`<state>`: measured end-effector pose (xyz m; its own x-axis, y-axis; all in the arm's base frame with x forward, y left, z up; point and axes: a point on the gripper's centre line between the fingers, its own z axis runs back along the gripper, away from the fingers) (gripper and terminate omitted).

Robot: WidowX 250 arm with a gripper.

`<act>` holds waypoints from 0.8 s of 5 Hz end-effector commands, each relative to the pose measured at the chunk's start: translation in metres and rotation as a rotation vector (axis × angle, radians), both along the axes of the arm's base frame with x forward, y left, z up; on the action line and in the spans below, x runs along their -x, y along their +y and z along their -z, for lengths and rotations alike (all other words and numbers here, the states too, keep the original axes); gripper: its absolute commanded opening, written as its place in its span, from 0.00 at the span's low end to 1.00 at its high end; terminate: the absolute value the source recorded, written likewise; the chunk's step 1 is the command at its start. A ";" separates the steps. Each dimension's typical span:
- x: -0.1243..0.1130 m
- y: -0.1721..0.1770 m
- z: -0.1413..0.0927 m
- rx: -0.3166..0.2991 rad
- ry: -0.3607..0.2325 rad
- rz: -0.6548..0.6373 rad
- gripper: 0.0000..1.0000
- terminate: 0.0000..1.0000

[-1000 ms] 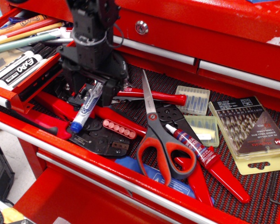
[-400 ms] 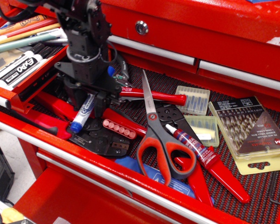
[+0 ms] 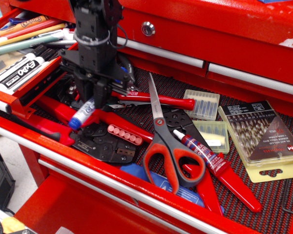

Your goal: Pick up blue pen and put into drawer

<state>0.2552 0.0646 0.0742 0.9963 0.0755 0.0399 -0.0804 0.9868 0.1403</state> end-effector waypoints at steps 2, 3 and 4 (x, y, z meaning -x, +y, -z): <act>-0.019 0.066 -0.110 -0.251 -0.090 0.065 0.00 0.00; -0.014 0.100 -0.124 -0.271 -0.113 0.084 0.00 0.00; -0.008 0.103 -0.126 -0.237 -0.142 0.070 1.00 0.00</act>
